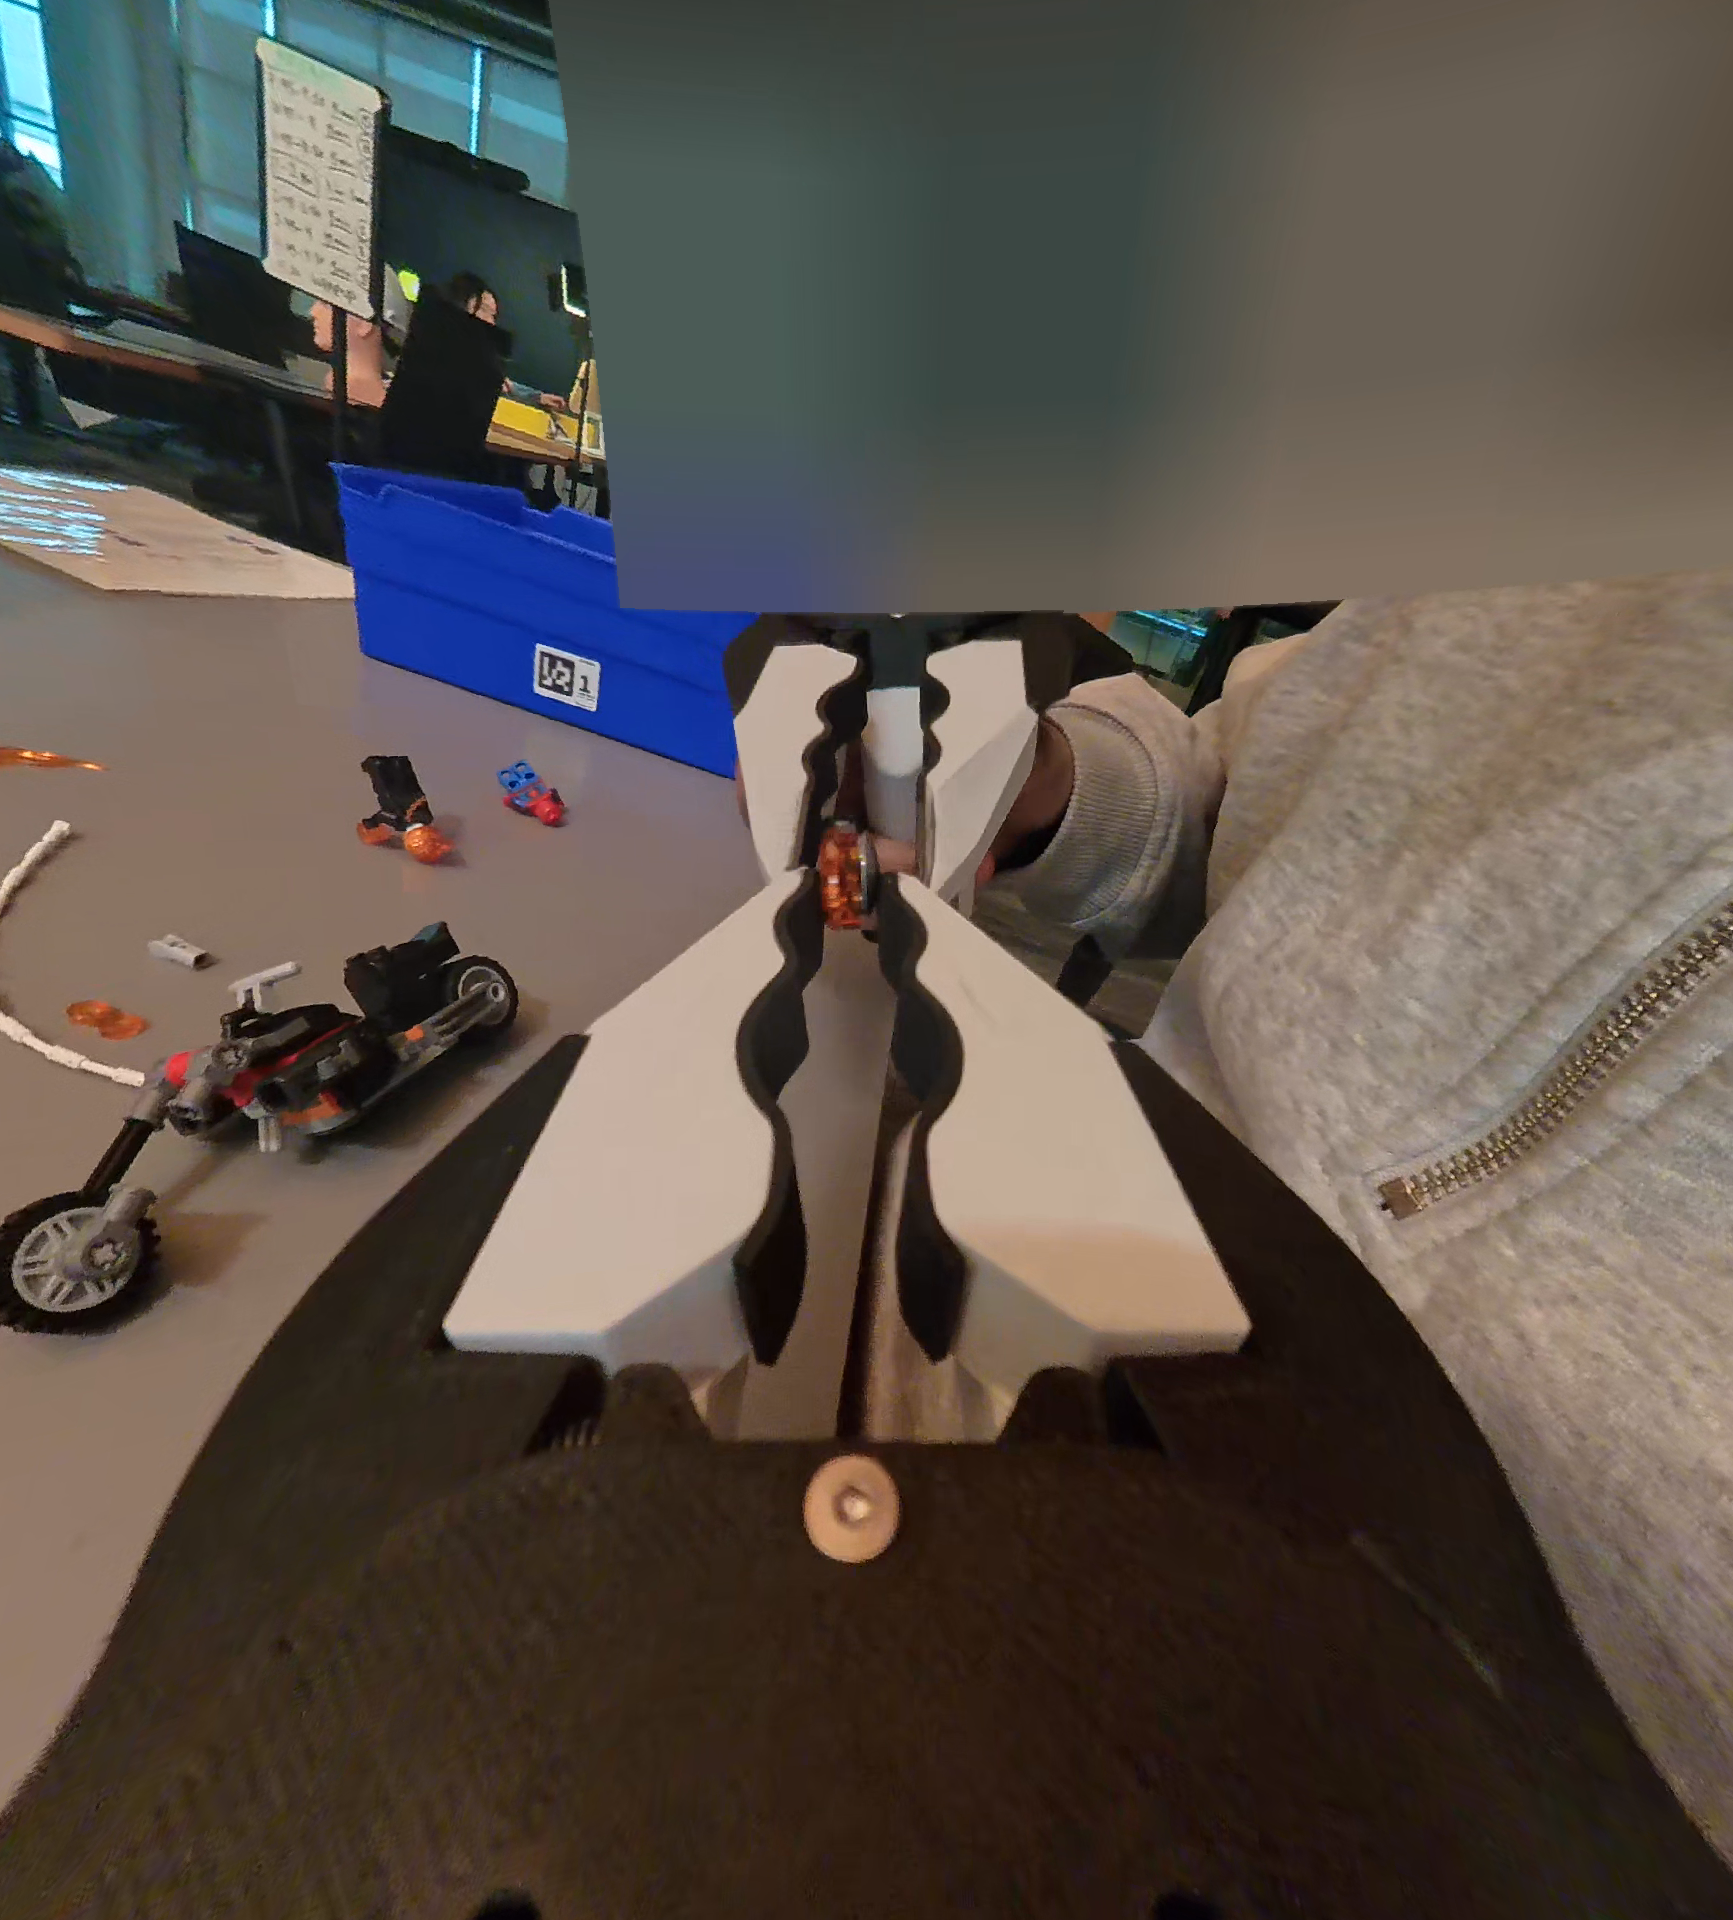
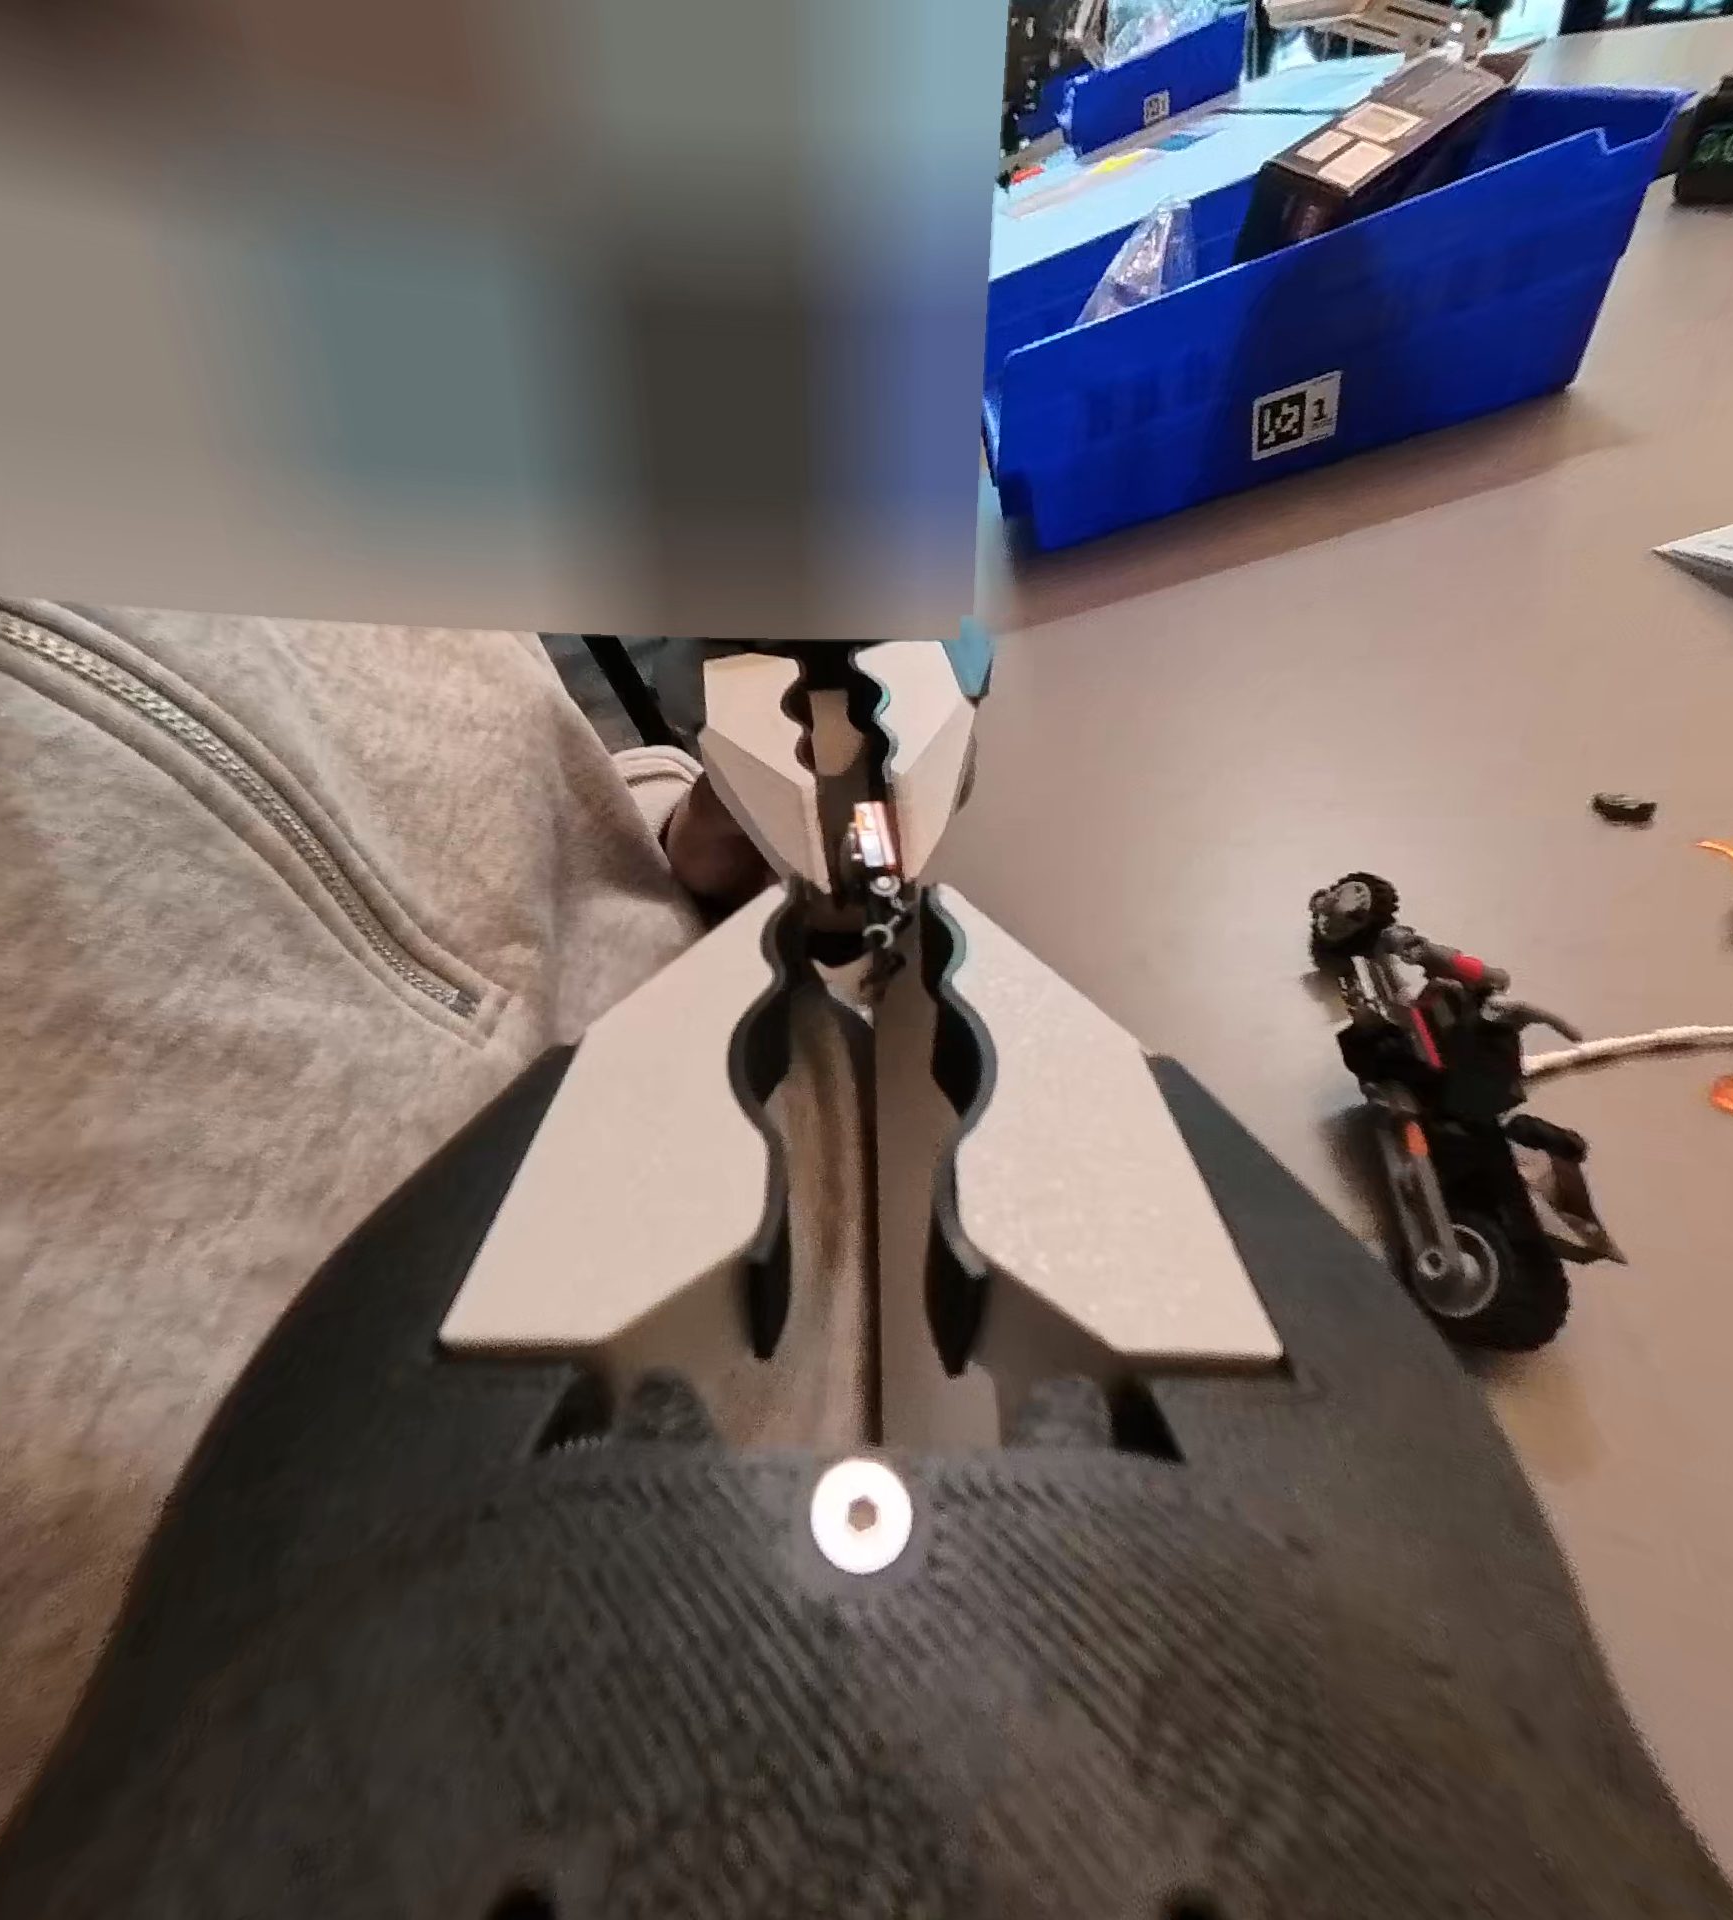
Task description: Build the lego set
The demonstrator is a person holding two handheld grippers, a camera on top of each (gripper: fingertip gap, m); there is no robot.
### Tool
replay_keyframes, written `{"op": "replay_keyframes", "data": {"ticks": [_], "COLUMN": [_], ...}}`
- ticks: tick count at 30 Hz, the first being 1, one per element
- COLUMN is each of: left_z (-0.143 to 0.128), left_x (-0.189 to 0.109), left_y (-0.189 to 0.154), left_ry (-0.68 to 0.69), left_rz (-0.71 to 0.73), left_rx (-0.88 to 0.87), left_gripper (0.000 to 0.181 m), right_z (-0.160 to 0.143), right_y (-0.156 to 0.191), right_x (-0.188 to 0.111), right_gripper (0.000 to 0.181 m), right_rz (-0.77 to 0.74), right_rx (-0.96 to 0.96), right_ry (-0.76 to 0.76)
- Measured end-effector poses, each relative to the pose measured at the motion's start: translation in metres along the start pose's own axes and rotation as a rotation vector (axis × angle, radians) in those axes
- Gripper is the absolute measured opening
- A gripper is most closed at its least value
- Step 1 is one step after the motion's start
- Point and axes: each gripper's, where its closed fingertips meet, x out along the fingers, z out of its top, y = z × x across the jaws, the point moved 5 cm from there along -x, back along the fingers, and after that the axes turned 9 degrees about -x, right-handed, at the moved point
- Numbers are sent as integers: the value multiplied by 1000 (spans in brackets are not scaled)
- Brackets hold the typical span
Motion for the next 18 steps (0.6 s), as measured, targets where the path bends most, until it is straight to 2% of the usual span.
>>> {"op": "replay_keyframes", "data": {"ticks": [13,18], "left_z": [-4,-6], "left_x": [2,3], "left_y": [-3,-4], "left_ry": [31,45], "left_rz": [-43,-42], "left_rx": [-9,-7], "left_gripper": [8,8], "right_z": [2,-1], "right_y": [1,2], "right_x": [-7,-5], "right_gripper": [8,11], "right_rz": [58,34], "right_rx": [91,44], "right_ry": [-78,-34]}}
